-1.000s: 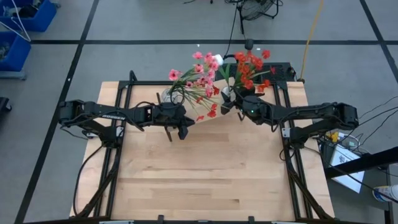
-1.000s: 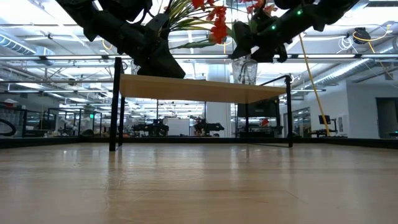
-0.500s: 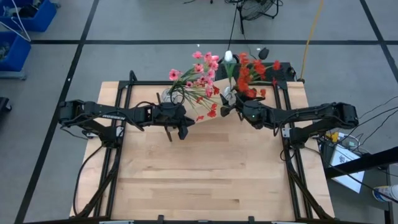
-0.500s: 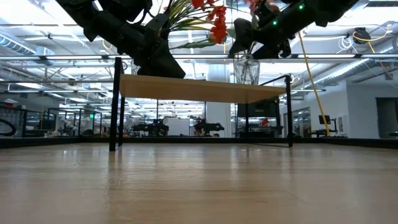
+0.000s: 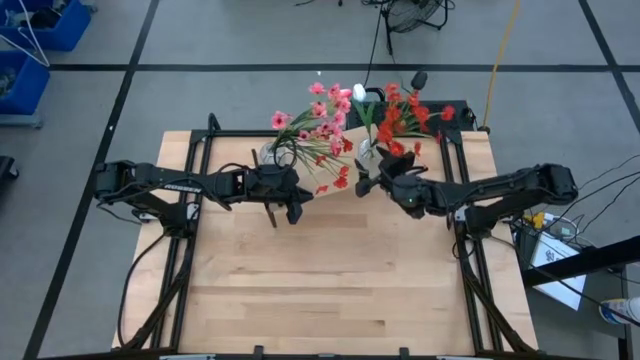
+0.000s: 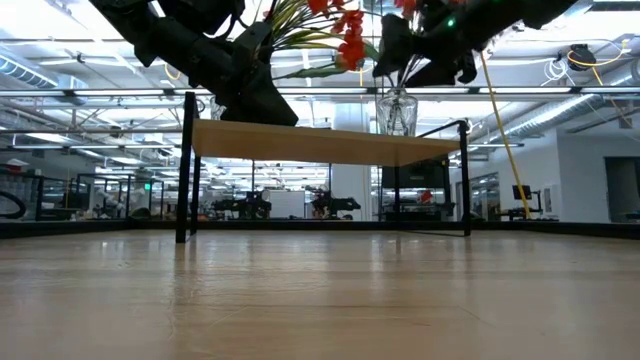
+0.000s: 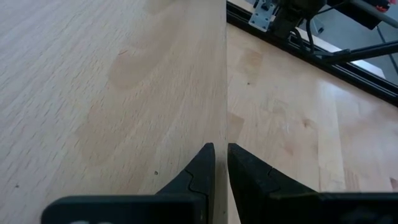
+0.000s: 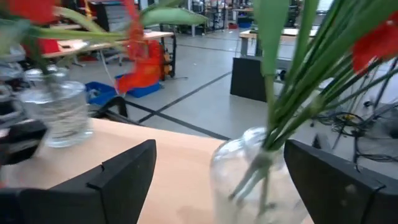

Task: Pick and place flowers into a vace then onto a shelf
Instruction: Put the transparent vase with flowers on the shelf, then return to Home Position

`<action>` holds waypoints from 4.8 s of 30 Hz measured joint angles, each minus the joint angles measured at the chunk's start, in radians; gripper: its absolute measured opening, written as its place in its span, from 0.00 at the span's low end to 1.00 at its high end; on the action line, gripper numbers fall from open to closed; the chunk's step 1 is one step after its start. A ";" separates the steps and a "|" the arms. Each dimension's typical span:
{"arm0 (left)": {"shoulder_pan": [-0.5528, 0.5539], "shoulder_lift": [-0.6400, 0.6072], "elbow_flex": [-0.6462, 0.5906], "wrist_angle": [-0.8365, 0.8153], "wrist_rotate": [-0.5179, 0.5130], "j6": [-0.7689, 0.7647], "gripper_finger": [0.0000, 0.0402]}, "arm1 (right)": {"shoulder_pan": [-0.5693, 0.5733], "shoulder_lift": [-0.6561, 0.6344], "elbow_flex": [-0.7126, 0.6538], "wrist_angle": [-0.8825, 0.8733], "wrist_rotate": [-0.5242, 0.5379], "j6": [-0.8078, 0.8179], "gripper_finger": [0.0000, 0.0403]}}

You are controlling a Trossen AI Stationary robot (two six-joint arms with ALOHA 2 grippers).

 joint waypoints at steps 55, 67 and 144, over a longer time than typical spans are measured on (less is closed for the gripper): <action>-0.430 -0.575 0.000 -0.280 -0.294 -0.037 0.08 | 0.474 -0.550 -0.470 0.228 -0.222 0.108 0.01; -0.441 -0.594 -0.015 -0.385 -0.345 0.071 0.08 | 0.480 -0.837 -0.738 0.482 -0.042 0.009 0.00; -0.501 -1.390 -0.584 -0.328 -0.419 0.013 0.08 | 0.681 -1.255 -0.772 0.130 0.483 -0.291 0.00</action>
